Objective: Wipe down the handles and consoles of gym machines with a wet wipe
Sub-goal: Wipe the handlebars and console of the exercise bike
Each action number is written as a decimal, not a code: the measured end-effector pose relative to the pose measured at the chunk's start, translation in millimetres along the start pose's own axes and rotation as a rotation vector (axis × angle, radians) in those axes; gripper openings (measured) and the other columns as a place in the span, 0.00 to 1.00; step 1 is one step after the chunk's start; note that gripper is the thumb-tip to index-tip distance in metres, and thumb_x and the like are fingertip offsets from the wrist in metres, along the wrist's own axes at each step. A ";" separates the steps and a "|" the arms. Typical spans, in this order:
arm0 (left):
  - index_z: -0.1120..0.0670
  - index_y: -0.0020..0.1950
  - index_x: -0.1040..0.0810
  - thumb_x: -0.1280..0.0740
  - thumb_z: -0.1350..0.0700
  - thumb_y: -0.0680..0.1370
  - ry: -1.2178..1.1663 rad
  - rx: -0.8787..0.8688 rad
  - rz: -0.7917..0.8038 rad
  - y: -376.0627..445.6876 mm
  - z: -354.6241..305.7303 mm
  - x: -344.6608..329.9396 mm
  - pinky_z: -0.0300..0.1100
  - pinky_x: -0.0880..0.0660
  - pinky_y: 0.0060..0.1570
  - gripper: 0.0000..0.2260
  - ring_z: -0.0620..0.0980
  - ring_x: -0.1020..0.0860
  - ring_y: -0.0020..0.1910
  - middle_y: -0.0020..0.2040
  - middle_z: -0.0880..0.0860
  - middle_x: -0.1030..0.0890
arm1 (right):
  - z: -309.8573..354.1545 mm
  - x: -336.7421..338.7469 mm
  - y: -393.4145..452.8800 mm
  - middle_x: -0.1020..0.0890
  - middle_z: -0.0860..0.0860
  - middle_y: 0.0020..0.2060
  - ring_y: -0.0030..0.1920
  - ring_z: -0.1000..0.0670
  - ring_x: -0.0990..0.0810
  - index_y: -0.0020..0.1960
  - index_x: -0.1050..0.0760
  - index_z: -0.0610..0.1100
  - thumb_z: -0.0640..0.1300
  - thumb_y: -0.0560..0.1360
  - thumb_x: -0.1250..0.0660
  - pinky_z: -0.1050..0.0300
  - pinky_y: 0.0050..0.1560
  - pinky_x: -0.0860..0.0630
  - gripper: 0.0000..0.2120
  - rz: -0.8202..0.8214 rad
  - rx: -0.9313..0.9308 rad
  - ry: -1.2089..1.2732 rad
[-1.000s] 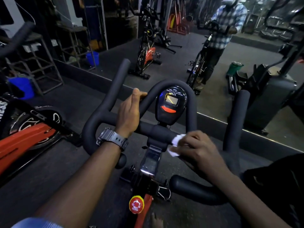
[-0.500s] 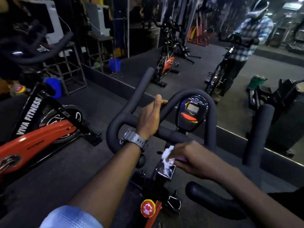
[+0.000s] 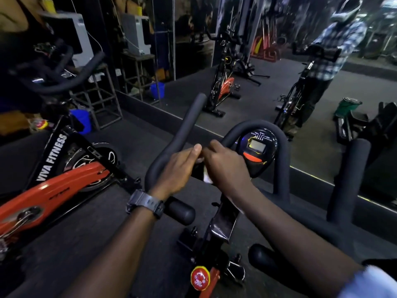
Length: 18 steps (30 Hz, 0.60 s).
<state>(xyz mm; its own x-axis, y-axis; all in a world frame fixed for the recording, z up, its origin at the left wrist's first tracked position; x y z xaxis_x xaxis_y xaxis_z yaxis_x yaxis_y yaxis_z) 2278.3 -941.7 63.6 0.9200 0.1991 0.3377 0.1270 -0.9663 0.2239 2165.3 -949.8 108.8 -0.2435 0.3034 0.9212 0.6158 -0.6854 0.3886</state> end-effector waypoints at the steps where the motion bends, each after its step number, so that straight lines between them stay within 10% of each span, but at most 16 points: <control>1: 0.52 0.55 0.17 0.50 0.35 0.82 0.004 -0.011 -0.050 -1.6 -1.1 1.5 0.41 0.26 0.61 0.28 0.47 0.20 0.60 0.54 0.50 0.15 | 5.4 -2.9 10.2 0.24 0.46 0.43 0.37 0.40 0.19 0.49 0.22 0.43 0.39 0.64 0.24 0.54 0.26 0.34 0.14 -0.006 0.005 -0.005; 4: 0.52 0.65 0.20 0.51 0.32 0.80 -0.035 -0.047 -0.073 -2.2 0.3 5.9 0.41 0.29 0.68 0.32 0.42 0.22 0.64 0.62 0.49 0.18 | 28.4 -17.2 5.8 0.20 0.41 0.48 0.49 0.37 0.21 0.53 0.20 0.35 0.38 0.69 0.27 0.48 0.36 0.21 0.14 0.027 0.214 0.018; 10: 0.53 0.65 0.20 0.49 0.32 0.79 -0.046 -0.095 -0.011 -3.1 2.2 -0.8 0.49 0.26 0.66 0.32 0.41 0.20 0.61 0.59 0.47 0.16 | -17.7 6.6 -43.9 0.22 0.53 0.41 0.43 0.47 0.27 0.41 0.20 0.50 0.46 0.71 0.29 0.51 0.39 0.28 0.01 -0.019 0.414 -0.017; 18: 0.47 0.60 0.20 0.49 0.28 0.76 -0.134 -0.099 -0.042 2.3 2.4 -2.6 0.52 0.25 0.64 0.31 0.45 0.18 0.57 0.55 0.47 0.15 | -104.3 85.4 -16.0 0.19 0.45 0.44 0.45 0.42 0.24 0.50 0.19 0.42 0.42 0.76 0.31 0.51 0.50 0.27 0.06 -0.347 0.097 -0.061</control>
<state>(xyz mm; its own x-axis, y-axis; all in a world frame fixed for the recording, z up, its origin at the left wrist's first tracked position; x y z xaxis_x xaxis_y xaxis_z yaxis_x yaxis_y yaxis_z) 2277.1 -944.8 61.0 0.9567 0.2089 0.2026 0.1353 -0.9356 0.3260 2056.5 -981.9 183.4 -0.4074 0.5479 0.7306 0.5733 -0.4693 0.6716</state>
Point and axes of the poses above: each hand's wrist, its own y-axis towards the middle knuckle, its own x-axis out of the back of the hand, z = x × y, the point moved 6 cm from there along y, towards the middle knuckle
